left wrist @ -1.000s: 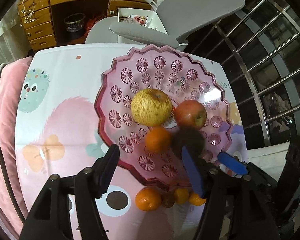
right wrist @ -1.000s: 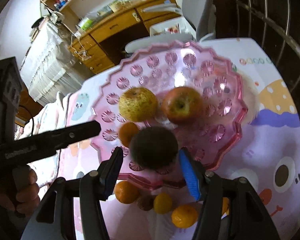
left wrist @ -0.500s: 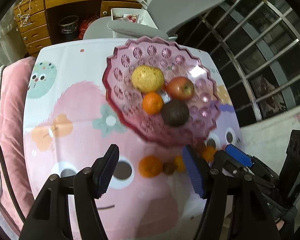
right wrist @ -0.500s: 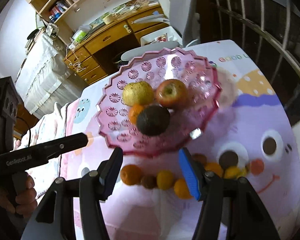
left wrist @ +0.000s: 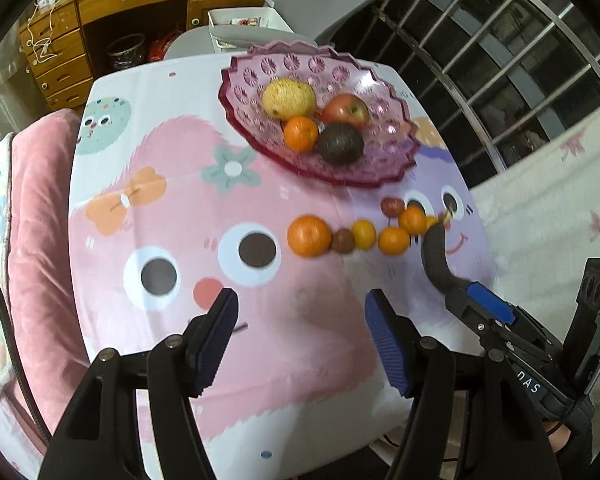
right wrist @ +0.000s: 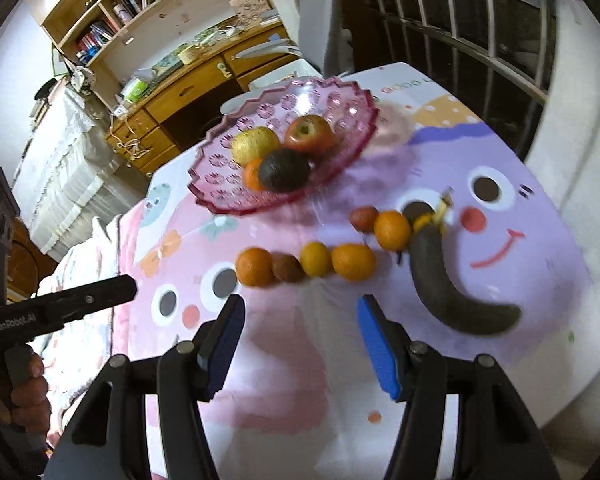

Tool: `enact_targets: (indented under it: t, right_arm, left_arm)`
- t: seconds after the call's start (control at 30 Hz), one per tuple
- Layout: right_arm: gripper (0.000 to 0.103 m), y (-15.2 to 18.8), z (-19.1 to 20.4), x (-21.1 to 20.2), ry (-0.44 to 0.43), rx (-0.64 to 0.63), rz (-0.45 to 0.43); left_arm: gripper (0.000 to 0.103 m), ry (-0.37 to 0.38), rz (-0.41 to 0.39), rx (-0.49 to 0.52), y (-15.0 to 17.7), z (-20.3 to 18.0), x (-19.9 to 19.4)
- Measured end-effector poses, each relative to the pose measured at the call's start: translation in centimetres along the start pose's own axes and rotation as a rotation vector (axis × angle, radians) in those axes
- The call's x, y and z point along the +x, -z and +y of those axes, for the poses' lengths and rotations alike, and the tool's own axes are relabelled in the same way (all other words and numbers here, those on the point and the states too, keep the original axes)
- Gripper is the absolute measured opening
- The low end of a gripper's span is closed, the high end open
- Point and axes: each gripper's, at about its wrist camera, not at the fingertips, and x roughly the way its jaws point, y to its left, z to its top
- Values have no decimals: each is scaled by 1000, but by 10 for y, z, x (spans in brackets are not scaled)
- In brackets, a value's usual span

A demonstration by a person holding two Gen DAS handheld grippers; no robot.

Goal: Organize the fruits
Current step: 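Open both tools to release the mandarin and avocado into the bowl, then grasp a mandarin with the left tool while the right tool grasps the banana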

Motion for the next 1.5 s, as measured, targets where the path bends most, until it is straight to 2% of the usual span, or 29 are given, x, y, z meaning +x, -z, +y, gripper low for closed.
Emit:
enact_targets:
  t: [0.3, 0.43, 0.57, 0.8, 1.13, 1.5]
  right_arm:
    - [59, 31, -22, -16, 121, -17, 32]
    - [59, 32, -32, -18, 155, -35, 46]
    - [59, 26, -41, -12, 178, -108, 78]
    - [59, 7, -57, 9, 156, -242, 151]
    - [59, -20, -76, 43, 120, -436, 228]
    - [59, -24, -86, 72, 33, -576, 293]
  left_arm:
    - [64, 12, 24, -28, 28, -15, 4]
    - [65, 12, 28, -49, 34, -26, 9]
    - [65, 35, 37, -97, 34, -39, 20]
    - [65, 56, 20, -184, 23, -58, 40]
    - [65, 72, 7, -361, 2, -77, 86]
    - [64, 7, 66, -474, -27, -97, 142]
